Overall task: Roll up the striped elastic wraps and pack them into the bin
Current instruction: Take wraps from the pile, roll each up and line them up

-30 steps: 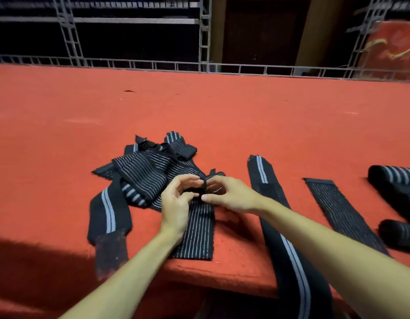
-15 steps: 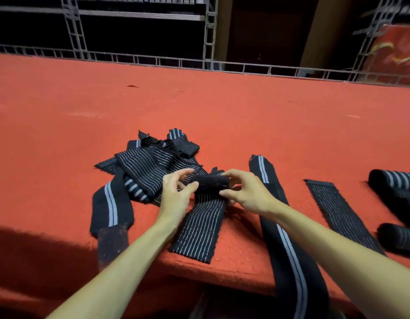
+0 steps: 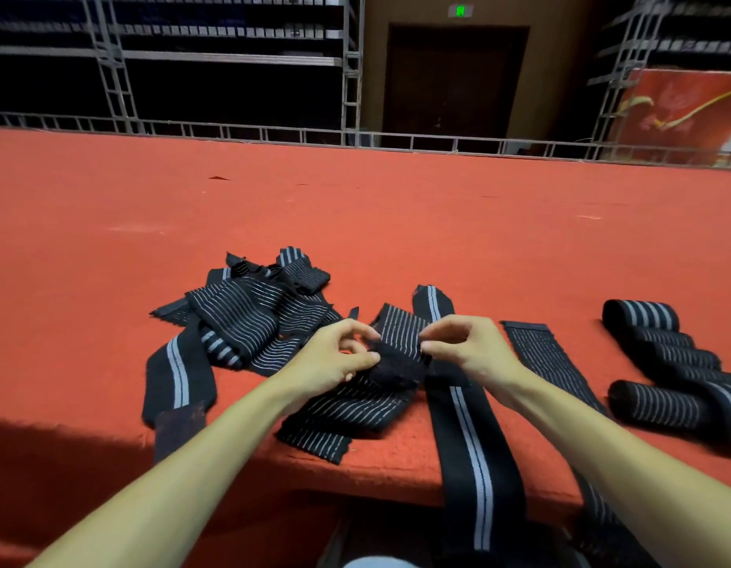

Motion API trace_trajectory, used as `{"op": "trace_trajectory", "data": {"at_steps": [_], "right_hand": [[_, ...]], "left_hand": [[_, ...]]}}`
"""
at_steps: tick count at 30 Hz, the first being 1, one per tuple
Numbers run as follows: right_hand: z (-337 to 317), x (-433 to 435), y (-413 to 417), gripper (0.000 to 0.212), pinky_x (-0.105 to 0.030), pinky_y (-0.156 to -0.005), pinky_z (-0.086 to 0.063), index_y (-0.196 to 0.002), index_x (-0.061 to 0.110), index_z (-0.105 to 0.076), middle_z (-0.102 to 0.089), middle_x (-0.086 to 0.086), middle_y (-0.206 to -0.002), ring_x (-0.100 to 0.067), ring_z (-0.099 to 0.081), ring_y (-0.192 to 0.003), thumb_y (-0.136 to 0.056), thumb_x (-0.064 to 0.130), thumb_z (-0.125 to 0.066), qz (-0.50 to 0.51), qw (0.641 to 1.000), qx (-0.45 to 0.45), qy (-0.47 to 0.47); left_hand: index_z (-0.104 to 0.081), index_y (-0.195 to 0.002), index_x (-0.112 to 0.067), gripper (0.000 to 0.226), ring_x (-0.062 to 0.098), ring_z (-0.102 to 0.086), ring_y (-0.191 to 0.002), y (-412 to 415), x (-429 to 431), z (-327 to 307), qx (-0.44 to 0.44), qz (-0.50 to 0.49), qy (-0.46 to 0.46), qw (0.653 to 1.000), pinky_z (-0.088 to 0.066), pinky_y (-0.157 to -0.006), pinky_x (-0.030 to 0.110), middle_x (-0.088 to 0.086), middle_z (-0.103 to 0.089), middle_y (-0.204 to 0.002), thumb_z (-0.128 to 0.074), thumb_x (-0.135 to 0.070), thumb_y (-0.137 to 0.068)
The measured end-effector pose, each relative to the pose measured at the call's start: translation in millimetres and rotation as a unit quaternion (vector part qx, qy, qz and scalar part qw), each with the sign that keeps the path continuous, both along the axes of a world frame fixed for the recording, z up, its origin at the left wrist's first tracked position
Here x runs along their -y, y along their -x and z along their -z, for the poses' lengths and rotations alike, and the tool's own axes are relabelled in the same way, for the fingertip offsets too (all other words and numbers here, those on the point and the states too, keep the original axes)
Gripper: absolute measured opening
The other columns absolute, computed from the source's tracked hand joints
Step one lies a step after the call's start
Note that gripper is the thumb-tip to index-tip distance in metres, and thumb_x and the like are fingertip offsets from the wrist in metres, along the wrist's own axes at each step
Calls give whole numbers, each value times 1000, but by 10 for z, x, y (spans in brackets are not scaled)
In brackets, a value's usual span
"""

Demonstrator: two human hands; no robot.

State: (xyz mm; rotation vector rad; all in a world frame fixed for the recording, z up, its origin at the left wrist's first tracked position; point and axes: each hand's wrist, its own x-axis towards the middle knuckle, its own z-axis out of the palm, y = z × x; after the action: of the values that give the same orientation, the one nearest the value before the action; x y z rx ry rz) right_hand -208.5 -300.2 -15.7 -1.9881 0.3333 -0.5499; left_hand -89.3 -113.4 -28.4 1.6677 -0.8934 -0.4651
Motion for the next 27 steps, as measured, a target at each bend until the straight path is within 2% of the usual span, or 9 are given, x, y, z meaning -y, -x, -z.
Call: {"op": "trace_trajectory", "data": {"at_steps": [4, 7, 9, 15, 17, 20, 23, 25, 27], "right_hand": [[65, 38, 42, 23, -14, -75, -51, -78, 17, -72, -73, 3, -82, -4, -66, -75, -73, -5, -76, 48, 999, -1, 16], [69, 65, 10, 22, -8, -70, -49, -83, 13, -71, -71, 1, -84, -4, -63, -75, -75, -8, -73, 87, 996, 18, -1], [74, 101, 3, 25, -7, -67, -47, -86, 13, -71, -70, 2, -85, -1, -61, -73, -76, -9, -71, 101, 995, 10, -19], [113, 201, 33, 27, -19, -70, -51, -83, 24, -73, -72, 6, -86, -7, -66, -82, -76, -2, -73, 163, 987, -15, 0], [63, 246, 50, 26, -20, -68, -49, -78, 25, -72, -72, 5, -83, -11, -68, -84, -77, -1, -71, 212, 977, 21, 2], [-12, 301, 116, 25, -18, -64, -41, -79, 23, -72, -71, 4, -82, -14, -67, -87, -80, -1, -65, 261, 965, 17, 28], [-40, 308, 214, 19, -13, -62, -40, -90, 22, -74, -72, 3, -96, -10, -63, -92, -83, 7, -64, 188, 975, -82, 88], [-61, 266, 266, 15, -17, -77, -39, -99, 20, -74, -71, 3, -107, -10, -61, -102, -88, 19, -63, 140, 960, -139, 197], [-126, 188, 310, 24, -22, -89, -39, -104, 17, -72, -67, 2, -117, -14, -58, -112, -93, 33, -58, 111, 942, -133, 287]], "left_hand": [[-59, -111, -22, 24, 2, -45, -55, -18, 15, 18, 11, -14, -35, 999, -39, -56, 18, -7, -57, -74, -67, -18, -88], [-61, -109, -24, 24, 1, -58, -89, -71, -29, 52, 59, -17, -117, 991, -46, -87, 26, -9, -64, -99, -68, -28, -87], [-65, -106, -23, 20, 7, -61, -100, -83, -86, 61, 73, -2, -159, 985, -45, -92, 27, -6, -66, -106, -68, -30, -87], [-64, -103, -23, 13, 4, -53, -71, -38, -150, -54, 67, -1, -148, 987, -42, -60, 8, -5, -58, -82, -66, -24, -90], [-63, -106, -23, 17, 5, -52, -67, 2, -156, -80, 64, 23, -178, 982, -43, -56, 12, -4, -58, -82, -66, -26, -89], [-60, -111, -14, 18, 9, -56, -54, 60, -153, -68, 42, 55, -199, 977, -46, -50, 21, 2, -57, -80, -60, -13, -92], [-59, -109, -8, 19, 14, -57, -46, 113, -104, -112, -36, 30, -104, 994, -48, -47, 23, 8, -56, -72, -60, -2, -91], [-59, -106, -6, 19, 16, -57, -46, 173, -44, -195, -74, 8, -43, 996, -49, -47, 23, 11, -58, -70, -62, 1, -89], [-61, -96, -2, 11, 17, -57, -45, 254, 43, -288, -98, -18, 11, 995, -50, -46, 21, 15, -59, -72, -61, 5, -88]]}}
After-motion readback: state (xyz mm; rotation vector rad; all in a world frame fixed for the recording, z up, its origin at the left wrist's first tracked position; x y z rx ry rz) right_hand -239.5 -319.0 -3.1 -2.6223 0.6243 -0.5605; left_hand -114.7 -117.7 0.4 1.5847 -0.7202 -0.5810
